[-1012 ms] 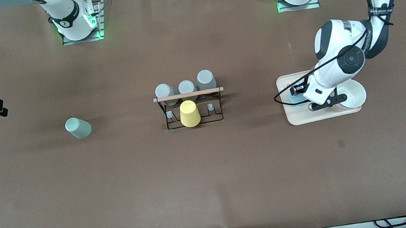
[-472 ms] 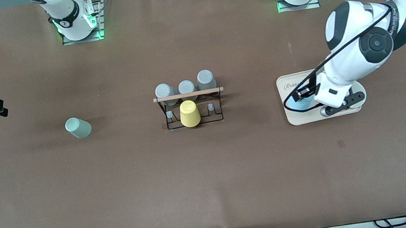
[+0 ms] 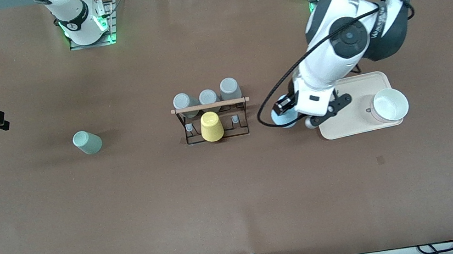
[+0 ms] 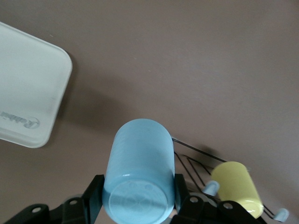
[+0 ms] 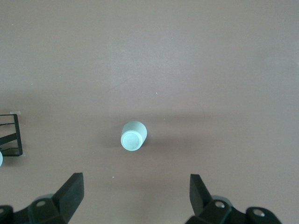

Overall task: Hang scattered cups on rack with three cups
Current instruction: 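Lift the light blue cup and carry it to the rack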

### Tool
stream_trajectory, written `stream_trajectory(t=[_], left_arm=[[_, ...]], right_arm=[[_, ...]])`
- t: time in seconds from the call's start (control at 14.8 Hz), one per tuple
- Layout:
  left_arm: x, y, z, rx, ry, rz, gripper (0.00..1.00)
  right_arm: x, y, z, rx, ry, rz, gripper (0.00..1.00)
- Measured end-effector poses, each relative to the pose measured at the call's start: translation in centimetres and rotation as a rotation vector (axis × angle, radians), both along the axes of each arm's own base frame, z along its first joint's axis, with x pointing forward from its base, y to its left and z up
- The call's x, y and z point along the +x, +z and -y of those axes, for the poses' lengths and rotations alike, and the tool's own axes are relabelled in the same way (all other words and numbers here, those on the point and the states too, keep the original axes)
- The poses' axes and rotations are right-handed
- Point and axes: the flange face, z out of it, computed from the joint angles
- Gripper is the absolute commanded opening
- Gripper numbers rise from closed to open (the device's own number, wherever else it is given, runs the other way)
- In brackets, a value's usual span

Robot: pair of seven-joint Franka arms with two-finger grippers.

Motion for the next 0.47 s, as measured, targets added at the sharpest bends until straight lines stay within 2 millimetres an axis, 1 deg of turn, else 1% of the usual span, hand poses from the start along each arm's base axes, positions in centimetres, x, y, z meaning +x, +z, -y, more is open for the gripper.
stream_trajectory(t=[0.27, 0.47], left_arm=[[-0.4, -1.3, 5.3, -0.013, 0.054, -0.024, 0.47], [-0.6, -2.3, 8.3, -0.021, 0.080, -0.038, 0.47]], right_arm=[[0.0, -0.1, 0.0, 0.000, 0.000, -0.001, 1.00], [0.0, -0.1, 0.0, 0.000, 0.000, -0.001, 1.00]])
